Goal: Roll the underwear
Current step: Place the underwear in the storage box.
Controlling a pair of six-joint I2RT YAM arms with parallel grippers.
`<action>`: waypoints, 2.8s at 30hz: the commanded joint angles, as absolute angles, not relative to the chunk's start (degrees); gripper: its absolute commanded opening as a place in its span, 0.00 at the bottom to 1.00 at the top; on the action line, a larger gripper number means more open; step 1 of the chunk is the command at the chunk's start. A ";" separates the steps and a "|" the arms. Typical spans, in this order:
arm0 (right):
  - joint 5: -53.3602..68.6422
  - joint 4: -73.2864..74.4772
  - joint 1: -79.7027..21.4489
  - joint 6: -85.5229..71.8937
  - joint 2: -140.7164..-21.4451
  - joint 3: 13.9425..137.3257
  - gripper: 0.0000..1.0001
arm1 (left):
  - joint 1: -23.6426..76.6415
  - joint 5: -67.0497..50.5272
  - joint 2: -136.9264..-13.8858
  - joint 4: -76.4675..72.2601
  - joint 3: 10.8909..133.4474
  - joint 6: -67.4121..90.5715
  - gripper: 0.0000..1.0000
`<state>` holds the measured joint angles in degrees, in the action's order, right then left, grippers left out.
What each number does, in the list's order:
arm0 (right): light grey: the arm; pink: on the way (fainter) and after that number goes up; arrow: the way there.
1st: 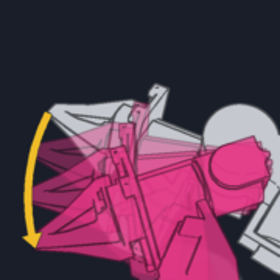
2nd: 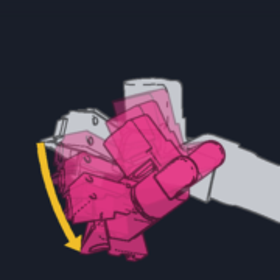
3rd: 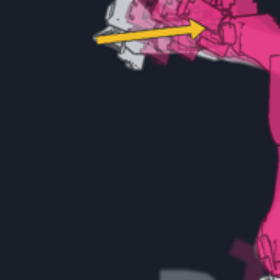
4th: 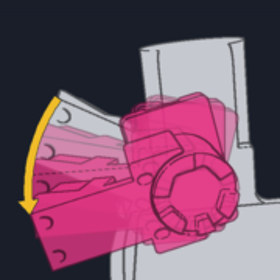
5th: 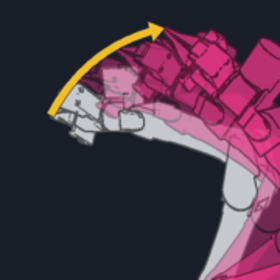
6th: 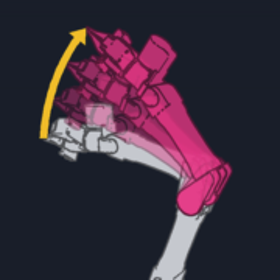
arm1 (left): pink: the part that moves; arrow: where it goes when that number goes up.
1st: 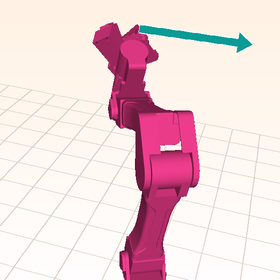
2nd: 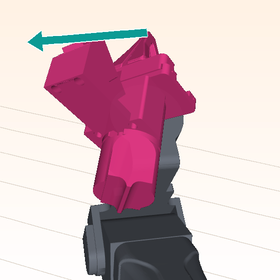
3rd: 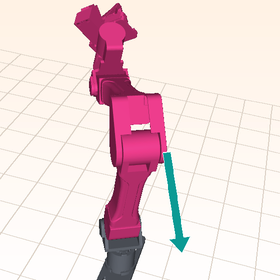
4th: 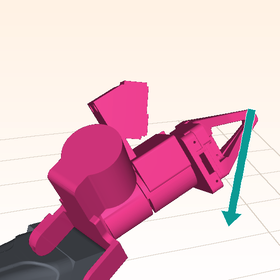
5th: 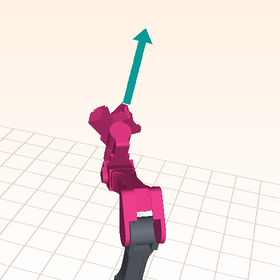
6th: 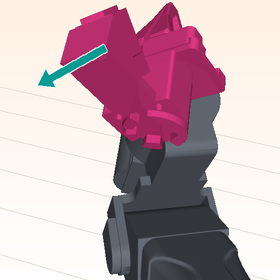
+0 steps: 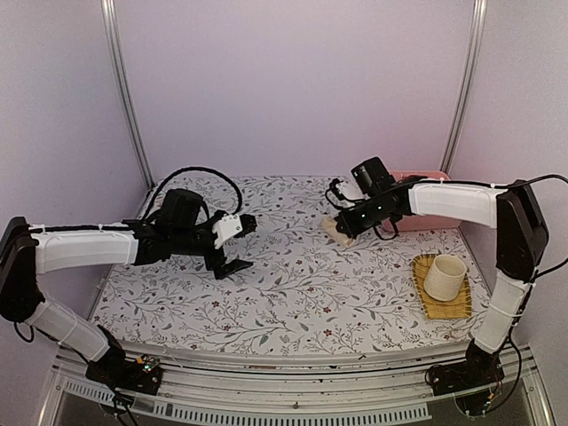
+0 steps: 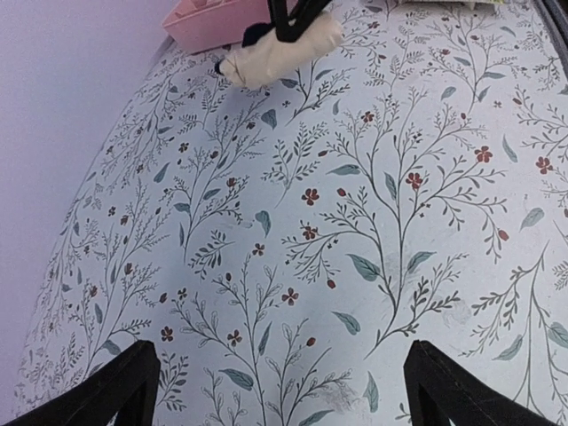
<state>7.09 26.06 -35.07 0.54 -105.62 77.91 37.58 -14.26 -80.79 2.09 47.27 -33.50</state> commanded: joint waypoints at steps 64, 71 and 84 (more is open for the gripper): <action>-5.03 45.93 -13.10 -13.80 -132.90 110.53 0.02 | 35.44 -29.56 -80.25 -16.52 35.43 -22.98 0.99; -6.70 49.00 -12.83 -13.97 -137.77 113.28 0.06 | 35.46 -30.31 -80.30 -16.07 35.51 -22.99 0.98; -5.77 48.34 -12.83 -12.85 -131.53 114.71 0.52 | 35.42 -30.15 -79.57 -16.28 35.15 -23.02 0.98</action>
<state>-6.00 45.04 -11.92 -12.73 -132.66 114.50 36.07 -29.52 -80.34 -15.59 35.66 -22.87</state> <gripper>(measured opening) 0.455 0.986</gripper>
